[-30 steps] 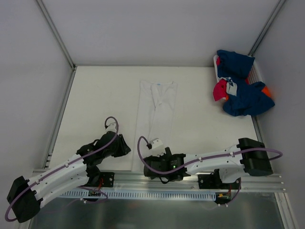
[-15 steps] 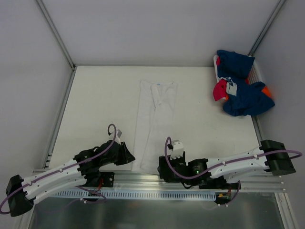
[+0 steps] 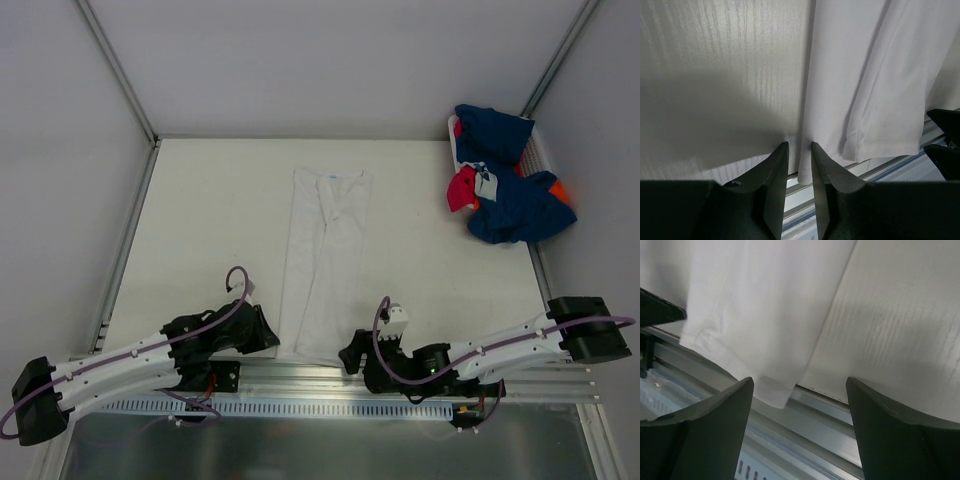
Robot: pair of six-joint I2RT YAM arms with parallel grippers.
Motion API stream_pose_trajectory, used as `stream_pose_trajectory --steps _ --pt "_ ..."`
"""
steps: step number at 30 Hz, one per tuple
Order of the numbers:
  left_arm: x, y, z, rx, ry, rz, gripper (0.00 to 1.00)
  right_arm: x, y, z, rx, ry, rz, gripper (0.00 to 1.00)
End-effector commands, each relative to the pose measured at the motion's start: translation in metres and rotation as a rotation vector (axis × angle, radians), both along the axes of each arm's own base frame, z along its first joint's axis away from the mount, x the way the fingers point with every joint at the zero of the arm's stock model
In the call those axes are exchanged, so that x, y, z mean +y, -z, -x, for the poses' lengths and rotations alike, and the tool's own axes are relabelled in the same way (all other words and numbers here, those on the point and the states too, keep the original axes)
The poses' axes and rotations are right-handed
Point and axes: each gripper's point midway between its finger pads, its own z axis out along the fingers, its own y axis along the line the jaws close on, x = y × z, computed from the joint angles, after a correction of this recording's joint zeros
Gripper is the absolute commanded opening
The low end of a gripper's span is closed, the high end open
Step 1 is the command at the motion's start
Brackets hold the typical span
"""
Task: Fold and stack the t-shirts
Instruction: Grab the bottom of the folded rectangular tshirt with both arms
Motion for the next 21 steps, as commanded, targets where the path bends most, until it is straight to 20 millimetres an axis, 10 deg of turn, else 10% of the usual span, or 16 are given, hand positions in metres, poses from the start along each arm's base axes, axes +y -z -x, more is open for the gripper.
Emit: stream_pose_trajectory --steps 1,21 --pt "0.004 0.009 0.005 0.027 -0.031 0.006 0.25 0.009 0.007 0.003 0.045 0.044 -0.134 0.79" --pt "-0.006 0.006 0.021 0.076 -0.014 0.074 0.25 0.029 0.027 0.017 0.086 0.005 -0.098 0.80"
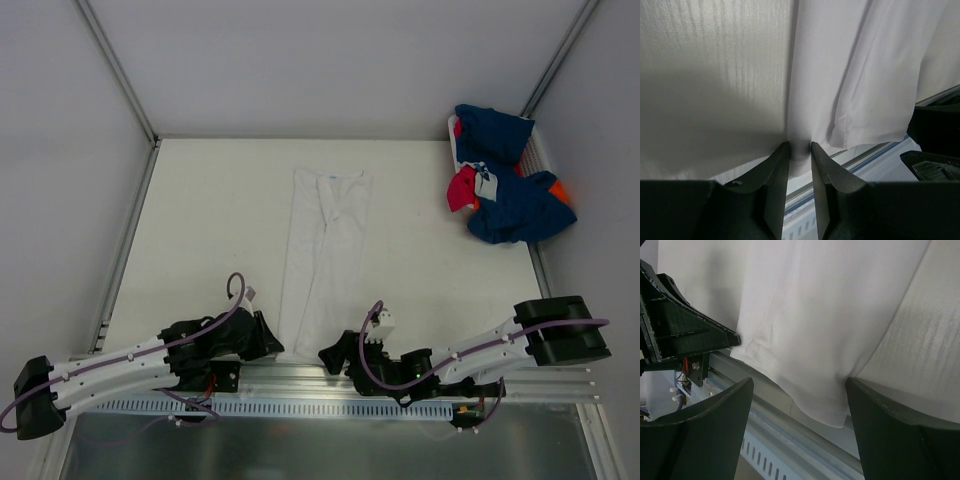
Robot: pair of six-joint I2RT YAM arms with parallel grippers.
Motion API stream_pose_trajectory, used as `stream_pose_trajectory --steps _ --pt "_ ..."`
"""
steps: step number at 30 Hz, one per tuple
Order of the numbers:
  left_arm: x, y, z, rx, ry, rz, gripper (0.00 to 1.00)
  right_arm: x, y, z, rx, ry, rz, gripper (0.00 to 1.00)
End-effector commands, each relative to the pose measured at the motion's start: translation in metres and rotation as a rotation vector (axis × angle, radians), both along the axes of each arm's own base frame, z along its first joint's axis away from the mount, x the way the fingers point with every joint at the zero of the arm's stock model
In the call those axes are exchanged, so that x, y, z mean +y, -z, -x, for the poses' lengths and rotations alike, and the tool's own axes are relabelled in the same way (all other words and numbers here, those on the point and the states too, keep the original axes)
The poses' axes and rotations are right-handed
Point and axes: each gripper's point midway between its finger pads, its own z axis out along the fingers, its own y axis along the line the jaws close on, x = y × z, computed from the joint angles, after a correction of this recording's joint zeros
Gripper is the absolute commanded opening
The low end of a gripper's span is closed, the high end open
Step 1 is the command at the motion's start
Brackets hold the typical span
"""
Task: Fold and stack the t-shirts
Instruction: Grab the bottom of the folded rectangular tshirt with both arms
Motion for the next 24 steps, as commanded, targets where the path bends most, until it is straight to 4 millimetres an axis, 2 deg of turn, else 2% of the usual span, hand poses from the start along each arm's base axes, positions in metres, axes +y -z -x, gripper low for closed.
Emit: stream_pose_trajectory --steps 1,4,6,7,8,9,10,12,15,18,24 --pt "0.0045 0.0051 0.0051 0.025 -0.002 -0.038 0.25 -0.0259 0.0333 0.0108 0.045 -0.049 0.163 0.80" --pt "0.0031 0.0035 0.0058 0.020 0.001 -0.043 0.24 -0.0266 0.0300 0.0096 0.033 -0.043 0.188 0.79" --pt "0.0033 0.0045 0.0067 0.023 0.001 -0.048 0.23 -0.0261 0.0275 0.0097 0.022 -0.042 0.215 0.75" --pt "0.0033 0.0047 0.0070 0.023 0.002 -0.049 0.22 -0.0287 0.0283 0.0084 0.015 -0.037 0.236 0.69" --pt "0.0036 0.0051 0.0068 0.023 0.000 -0.049 0.21 -0.0285 0.0270 0.0088 0.013 -0.037 0.251 0.58" --pt "0.0036 0.0054 0.0072 0.023 0.001 -0.049 0.20 -0.0277 0.0264 0.0094 0.010 -0.041 0.255 0.54" --pt "0.0039 0.0060 0.0074 0.023 0.001 -0.050 0.15 -0.0286 0.0285 0.0098 0.008 -0.044 0.268 0.49" --pt "0.0041 0.0064 0.0072 0.023 -0.001 -0.050 0.07 -0.0280 0.0299 0.0101 0.010 -0.043 0.275 0.18" --pt "0.0043 0.0065 0.0066 0.019 0.000 -0.054 0.03 -0.0289 0.0326 0.0106 0.014 -0.042 0.286 0.06" --pt "0.0050 0.0083 0.0066 0.019 0.001 -0.063 0.00 -0.0298 0.0349 0.0109 0.015 -0.042 0.298 0.00" --pt "0.0001 0.0036 0.0068 0.009 0.021 -0.050 0.00 -0.0282 0.0317 0.0118 0.011 -0.046 0.322 0.00"
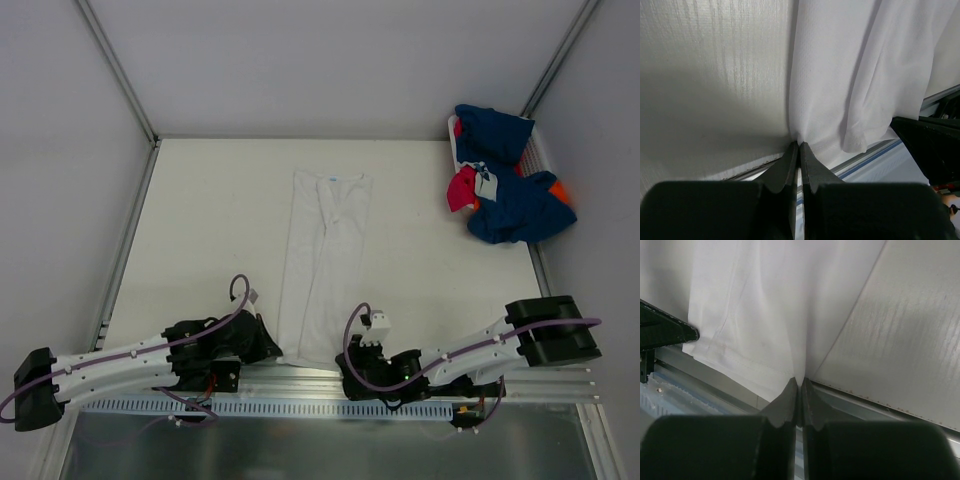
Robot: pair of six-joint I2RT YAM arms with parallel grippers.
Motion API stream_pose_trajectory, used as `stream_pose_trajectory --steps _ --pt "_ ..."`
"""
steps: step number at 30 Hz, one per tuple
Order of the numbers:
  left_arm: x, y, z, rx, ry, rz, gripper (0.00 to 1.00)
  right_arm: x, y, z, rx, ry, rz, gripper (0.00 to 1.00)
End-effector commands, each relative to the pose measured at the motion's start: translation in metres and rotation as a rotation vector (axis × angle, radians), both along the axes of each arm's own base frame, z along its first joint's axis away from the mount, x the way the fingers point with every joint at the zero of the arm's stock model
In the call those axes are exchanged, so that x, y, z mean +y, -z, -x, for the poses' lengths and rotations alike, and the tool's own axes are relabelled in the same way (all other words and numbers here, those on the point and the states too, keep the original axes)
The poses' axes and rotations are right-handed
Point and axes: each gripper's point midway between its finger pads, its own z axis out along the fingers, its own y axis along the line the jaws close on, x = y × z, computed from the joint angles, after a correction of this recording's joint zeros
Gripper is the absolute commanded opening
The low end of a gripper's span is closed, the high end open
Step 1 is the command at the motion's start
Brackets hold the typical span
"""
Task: Fold and stack the t-shirts
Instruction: Grab the bottom of the folded rectangular tshirt with both arms, then fold the folded rectangular tshirt in 1/3 of the way
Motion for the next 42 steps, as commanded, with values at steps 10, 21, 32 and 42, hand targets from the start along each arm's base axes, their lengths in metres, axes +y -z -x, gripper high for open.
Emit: stream_pose_trajectory --steps 10,21,32,42 --pt "-0.022 -0.054 -0.039 -0.196 0.017 -0.093 0.00 -0.016 -0.015 -0.019 -0.080 -0.030 0.237 0.00" --pt "-0.033 -0.056 -0.076 -0.265 0.008 -0.240 0.00 -0.002 -0.037 -0.086 -0.141 -0.039 0.374 0.00" --pt "-0.018 -0.081 -0.138 -0.343 -0.097 -0.264 0.00 0.016 -0.064 -0.148 -0.160 -0.054 0.410 0.00" --pt "-0.041 -0.105 -0.220 -0.411 -0.054 -0.334 0.00 0.010 -0.097 -0.221 -0.160 -0.022 0.398 0.00"
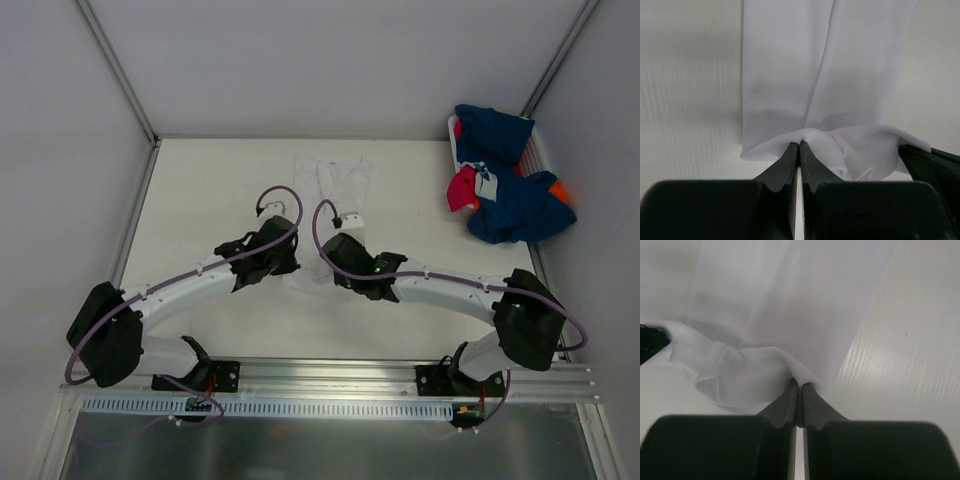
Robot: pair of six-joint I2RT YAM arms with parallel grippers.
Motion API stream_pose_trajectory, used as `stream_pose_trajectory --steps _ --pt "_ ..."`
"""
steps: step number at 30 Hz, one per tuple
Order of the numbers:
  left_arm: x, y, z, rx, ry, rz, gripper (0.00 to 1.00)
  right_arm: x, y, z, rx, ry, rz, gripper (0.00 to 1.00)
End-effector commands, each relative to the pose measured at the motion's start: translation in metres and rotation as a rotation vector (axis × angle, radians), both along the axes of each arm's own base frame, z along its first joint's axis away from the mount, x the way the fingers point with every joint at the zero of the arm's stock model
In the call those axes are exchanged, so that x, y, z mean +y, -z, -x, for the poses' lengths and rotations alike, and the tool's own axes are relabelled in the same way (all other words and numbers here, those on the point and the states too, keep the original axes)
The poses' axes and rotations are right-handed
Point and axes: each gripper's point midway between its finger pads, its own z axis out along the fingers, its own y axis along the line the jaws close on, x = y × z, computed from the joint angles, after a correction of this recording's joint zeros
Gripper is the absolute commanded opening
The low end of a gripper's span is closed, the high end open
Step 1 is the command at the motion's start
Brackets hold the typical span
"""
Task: Fold and stack the t-shirts
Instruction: Fold the folded rectangular tshirt in 1/3 of the way
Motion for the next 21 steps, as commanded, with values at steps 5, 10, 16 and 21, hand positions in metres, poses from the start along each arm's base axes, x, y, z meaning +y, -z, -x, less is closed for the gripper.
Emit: stream_pose_trajectory --steps 5,10,16,21 --pt "-0.023 -0.012 -0.080 -0.046 0.051 -0.044 0.00 0.006 -0.018 -0.068 0.007 -0.032 0.007 0.01" --pt "-0.023 -0.004 -0.126 -0.034 0.039 -0.060 0.00 0.001 -0.022 -0.113 0.020 -0.012 -0.003 0.00" --pt "-0.018 0.006 -0.162 -0.010 0.026 -0.051 0.00 -0.004 0.000 -0.145 0.084 0.013 0.002 0.00" --pt "-0.023 0.028 -0.184 0.030 0.049 -0.042 0.00 -0.002 0.021 -0.159 0.128 0.023 0.010 0.01"
